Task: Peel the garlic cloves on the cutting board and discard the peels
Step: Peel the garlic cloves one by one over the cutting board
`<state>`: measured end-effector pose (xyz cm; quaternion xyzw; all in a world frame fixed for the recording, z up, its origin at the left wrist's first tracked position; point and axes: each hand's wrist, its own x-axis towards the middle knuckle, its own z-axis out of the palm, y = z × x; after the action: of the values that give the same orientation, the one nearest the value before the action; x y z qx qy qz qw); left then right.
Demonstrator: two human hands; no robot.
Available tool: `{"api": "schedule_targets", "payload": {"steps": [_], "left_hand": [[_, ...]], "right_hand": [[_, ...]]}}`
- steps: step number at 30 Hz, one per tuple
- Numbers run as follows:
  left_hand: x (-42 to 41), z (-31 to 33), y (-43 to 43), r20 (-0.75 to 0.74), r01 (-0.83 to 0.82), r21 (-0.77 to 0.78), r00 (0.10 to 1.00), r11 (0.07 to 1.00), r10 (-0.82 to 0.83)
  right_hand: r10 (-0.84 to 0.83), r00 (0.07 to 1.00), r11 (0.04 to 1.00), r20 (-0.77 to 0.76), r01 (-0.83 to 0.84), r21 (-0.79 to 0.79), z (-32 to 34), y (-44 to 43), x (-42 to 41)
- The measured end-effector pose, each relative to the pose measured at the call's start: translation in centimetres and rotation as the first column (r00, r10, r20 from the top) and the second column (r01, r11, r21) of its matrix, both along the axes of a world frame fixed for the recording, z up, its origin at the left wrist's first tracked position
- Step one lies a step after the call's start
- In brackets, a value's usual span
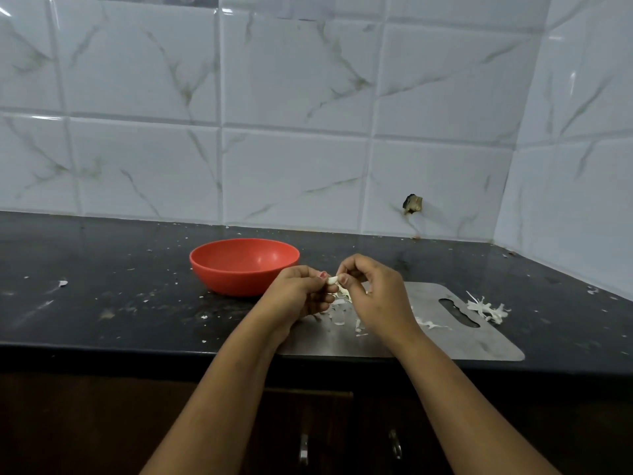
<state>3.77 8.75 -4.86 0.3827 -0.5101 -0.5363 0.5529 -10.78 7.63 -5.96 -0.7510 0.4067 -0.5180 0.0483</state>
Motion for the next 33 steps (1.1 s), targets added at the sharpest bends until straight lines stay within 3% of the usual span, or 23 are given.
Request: {"api": "schedule_targets", "payload": {"steps": [7,17,22,26,33], "left_hand": [[0.12,0.10,0.09,-0.006,0.014,0.012,1.000,1.000,-0.014],[0.00,-0.22,-0.02,0.019,0.005,-0.044,1.000,0.999,-0.005],[0.23,-0.30,-0.08,-0.036,-0.061,-0.030,0.998,0.998,0.060],[0.20,-0.51,-0.30,-0.069,-0.155,-0.031,0.986,0.987,0.153],[0.11,-0.61,-0.40,-0.024,-0.213,-0.037,0.977,0.976,0.213]], "right_hand": [[0.017,0.999,0.992,-0.039,-0.022,-0.122,-0.04,0.11,0.29],[-0.118,0.991,0.993,-0.068,0.117,-0.021,-0.17,-0.09,0.06],[-0.170,0.983,0.981,0.071,0.163,0.103,0.07,-0.08,-0.16],[-0.203,0.977,0.967,-0.060,0.210,0.145,-0.03,-0.02,0.01],[-0.263,0.956,0.941,-0.132,0.284,0.183,0.33,0.29,0.02]]}}
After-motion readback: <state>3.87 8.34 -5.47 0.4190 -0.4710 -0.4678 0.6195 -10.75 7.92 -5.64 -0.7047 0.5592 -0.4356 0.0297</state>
